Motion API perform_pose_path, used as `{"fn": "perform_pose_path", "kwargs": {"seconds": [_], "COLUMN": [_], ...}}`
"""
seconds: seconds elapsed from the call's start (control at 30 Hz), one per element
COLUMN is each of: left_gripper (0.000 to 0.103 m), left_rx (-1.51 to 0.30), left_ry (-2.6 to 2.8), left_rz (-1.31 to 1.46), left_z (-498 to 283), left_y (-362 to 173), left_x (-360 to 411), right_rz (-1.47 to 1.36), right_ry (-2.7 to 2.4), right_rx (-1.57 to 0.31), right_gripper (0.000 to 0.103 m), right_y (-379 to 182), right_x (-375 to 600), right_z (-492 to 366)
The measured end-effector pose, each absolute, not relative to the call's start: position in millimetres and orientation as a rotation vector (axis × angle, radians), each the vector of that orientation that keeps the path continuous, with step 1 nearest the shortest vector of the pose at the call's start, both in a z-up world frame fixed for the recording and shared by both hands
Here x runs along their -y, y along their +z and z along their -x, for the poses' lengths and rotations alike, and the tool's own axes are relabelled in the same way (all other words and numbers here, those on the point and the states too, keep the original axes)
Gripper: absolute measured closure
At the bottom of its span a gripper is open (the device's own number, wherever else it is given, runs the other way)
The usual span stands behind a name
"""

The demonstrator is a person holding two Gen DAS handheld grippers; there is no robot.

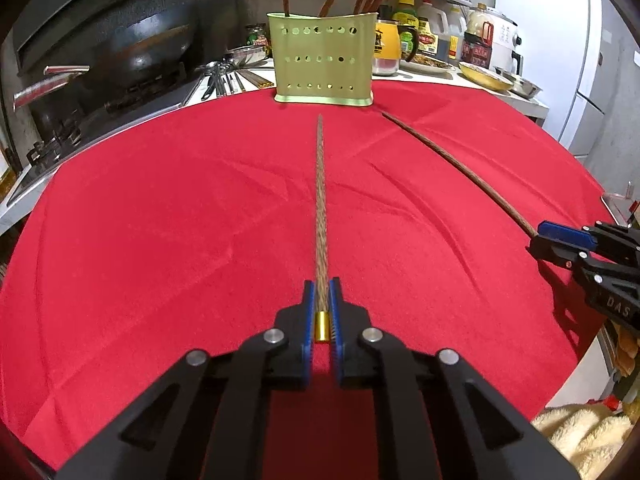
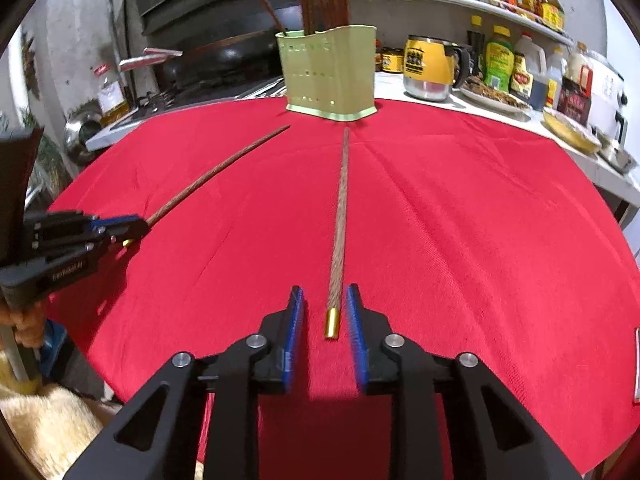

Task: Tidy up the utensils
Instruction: 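Grasp the last chopstick with the right tool while the left tool grasps another, then raise both chopsticks upright and carry them over the green holder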

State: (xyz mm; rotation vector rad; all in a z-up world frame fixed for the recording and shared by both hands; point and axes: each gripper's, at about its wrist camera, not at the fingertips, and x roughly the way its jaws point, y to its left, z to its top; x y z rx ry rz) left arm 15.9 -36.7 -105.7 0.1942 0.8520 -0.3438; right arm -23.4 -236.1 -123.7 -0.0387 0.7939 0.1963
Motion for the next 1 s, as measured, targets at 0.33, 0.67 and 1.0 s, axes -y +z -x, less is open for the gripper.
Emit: {"fn": "perform_pose_path", "kwargs": {"seconds": [0.33, 0.67, 1.0], "left_gripper": [0.096, 0.096, 0.096], "left_rx": [-0.849, -0.807, -0.568], "left_ry": [-0.347, -0.367, -0.35], "left_rz": [-0.193, -0.109, -0.024], "left_z": [-12.0, -18.1, -5.0], "left_y": [-106.6, -94.6, -8.1], "left_x": [34.9, 26.6, -9.1], "right_rz": [0.005, 0.02, -0.036], "right_ry": [0.17, 0.126, 0.155], "right_rx": [-0.765, -0.735, -0.549], "right_gripper": [0.082, 0.096, 0.096], "right_y": [-125.8, -119.4, -36.9], "right_x": [240.3, 237.8, 250.5], "right_z": [27.8, 24.4, 35.1]}}
